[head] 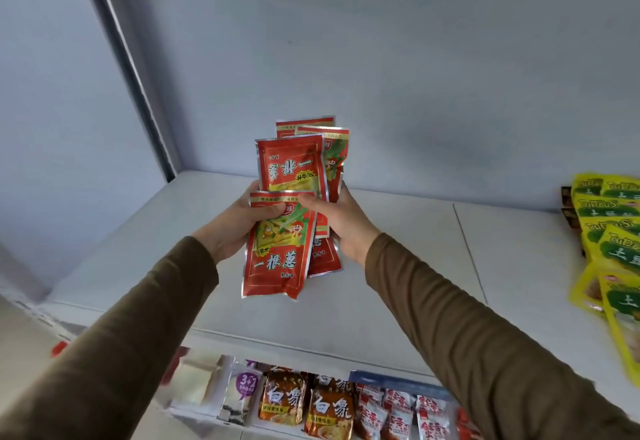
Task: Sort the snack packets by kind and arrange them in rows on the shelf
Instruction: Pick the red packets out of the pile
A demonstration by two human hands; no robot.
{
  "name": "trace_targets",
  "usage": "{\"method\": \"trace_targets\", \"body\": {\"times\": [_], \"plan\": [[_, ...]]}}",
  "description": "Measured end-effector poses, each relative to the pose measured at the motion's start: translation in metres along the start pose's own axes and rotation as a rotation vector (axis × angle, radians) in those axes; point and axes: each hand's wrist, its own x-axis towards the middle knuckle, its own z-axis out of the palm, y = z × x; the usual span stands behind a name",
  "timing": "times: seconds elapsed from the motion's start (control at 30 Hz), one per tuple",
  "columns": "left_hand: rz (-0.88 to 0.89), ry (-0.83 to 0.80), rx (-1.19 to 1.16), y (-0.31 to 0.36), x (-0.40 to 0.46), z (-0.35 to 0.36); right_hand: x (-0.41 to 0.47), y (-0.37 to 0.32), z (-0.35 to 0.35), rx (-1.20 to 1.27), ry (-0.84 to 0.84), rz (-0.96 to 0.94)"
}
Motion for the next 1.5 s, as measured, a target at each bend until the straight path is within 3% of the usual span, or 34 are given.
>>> {"method": "trace_targets", "body": {"times": [0.27,0.37,0.53,0.73,0.9,1.13,1.5], "plan": [[0.005,0.082,-0.07,0.016,-0.015,-0.092,0.038,0.027,0.081,0.18,0.025,0.024],[-0.061,0.102,-0.111,0.015,-0.016,-0.132,0.05,0.036,0.112,0.223,0.07,0.0],[-0.198,0.05,0.011,0.01,-0.019,-0.159,0.065,0.057,0.147,0.245,0.141,-0.032],[0.035,0.257,0.238,0.008,-0.01,-0.169,0.079,0.066,0.162,0.26,0.154,-0.023],[0.113,0.313,0.303,0.005,-0.005,-0.174,0.094,0.071,0.168,0.234,0.174,-0.03],[0.108,0.367,0.18,-0.001,0.005,-0.185,0.112,0.077,0.181,0.271,0.214,-0.005],[0.042,0.226,-0.081,-0.005,0.018,-0.211,0.137,0.082,0.212,0.22,0.193,-0.017]]}}
